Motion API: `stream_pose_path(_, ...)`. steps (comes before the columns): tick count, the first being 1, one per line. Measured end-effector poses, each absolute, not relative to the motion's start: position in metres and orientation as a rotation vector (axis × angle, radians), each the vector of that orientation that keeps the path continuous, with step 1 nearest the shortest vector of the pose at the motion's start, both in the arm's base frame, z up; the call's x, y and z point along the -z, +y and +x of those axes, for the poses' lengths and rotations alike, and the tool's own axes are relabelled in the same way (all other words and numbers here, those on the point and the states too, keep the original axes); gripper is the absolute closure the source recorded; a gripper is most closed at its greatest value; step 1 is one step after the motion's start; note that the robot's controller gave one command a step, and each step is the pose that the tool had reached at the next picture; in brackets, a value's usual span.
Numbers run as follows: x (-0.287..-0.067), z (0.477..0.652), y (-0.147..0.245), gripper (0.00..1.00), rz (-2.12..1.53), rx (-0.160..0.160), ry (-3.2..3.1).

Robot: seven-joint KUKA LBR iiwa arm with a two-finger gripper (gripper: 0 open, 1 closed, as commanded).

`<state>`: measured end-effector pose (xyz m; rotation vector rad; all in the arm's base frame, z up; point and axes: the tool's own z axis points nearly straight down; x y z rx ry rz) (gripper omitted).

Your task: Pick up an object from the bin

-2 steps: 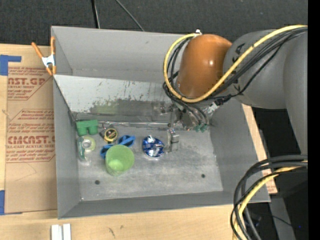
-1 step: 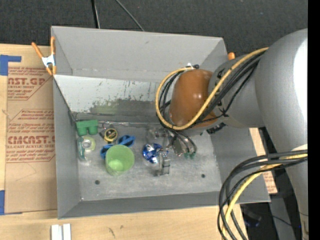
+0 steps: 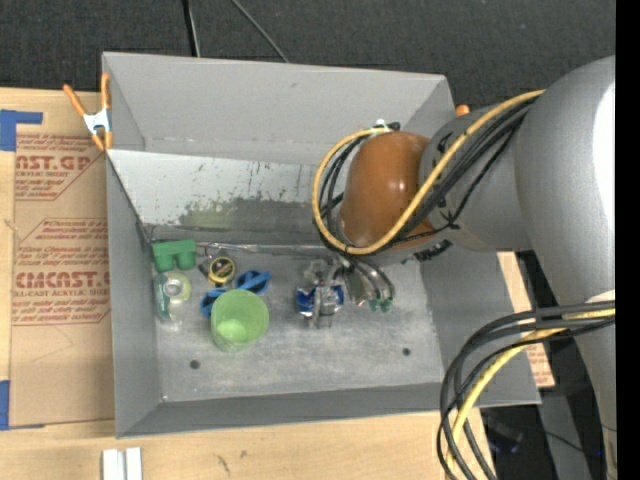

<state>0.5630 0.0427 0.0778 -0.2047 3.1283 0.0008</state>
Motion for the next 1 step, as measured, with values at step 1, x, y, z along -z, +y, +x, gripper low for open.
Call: stream_pose_path(1,-0.1913,0.5449,0.0289,1.00,-0.223,0.001,3.124)
